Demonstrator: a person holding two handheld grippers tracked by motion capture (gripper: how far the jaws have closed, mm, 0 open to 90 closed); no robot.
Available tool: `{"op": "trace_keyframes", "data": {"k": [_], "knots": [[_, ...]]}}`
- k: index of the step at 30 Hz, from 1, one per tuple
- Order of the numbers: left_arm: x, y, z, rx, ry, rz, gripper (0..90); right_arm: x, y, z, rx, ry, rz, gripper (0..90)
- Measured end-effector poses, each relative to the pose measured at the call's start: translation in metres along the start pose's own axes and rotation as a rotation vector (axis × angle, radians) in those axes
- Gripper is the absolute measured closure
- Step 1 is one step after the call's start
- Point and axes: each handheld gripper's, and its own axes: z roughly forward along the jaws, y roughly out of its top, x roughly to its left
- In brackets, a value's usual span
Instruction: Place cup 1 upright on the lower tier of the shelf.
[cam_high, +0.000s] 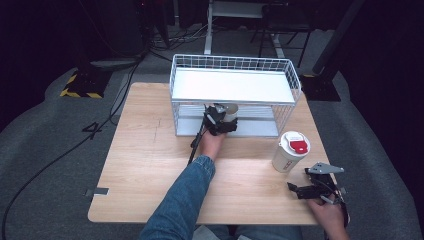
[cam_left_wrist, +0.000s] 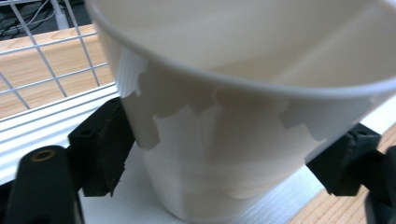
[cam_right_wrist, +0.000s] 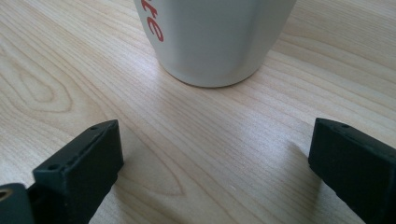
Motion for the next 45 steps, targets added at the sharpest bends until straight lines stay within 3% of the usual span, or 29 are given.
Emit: {"op": "trace_keyframes", "data": {"k": [4,9,14,15,32,45], "knots": [[0.001,0.001,-0.003,0.009,0.014,0.016,15.5,0.000,0.000,0.000,0.000,0.000,0.000,3.2],[-0.001,0.002,-0.011,0.000,-0.015,0.022,15.4,0.000,0.000,0.000,0.000,0.000,-0.001,3.2],[-0.003,-0.002,-0.027,-0.014,-0.020,0.036,15.3,0.000,0.000,0.000,0.000,-0.001,-0.001,3.4],[-0.004,-0.003,-0.030,-0.018,-0.016,0.022,15.2,0.000,0.000,0.000,0.000,-0.001,-0.002,3.4],[-0.014,0.000,-0.091,-0.090,-0.079,0.052,15.3,0.000,0.000,0.000,0.000,-0.001,-0.001,3.4],[-0.008,-0.006,-0.137,-0.055,-0.119,0.067,15.3,0.000,0.000,0.000,0.000,-0.001,-0.001,3.4]]}}
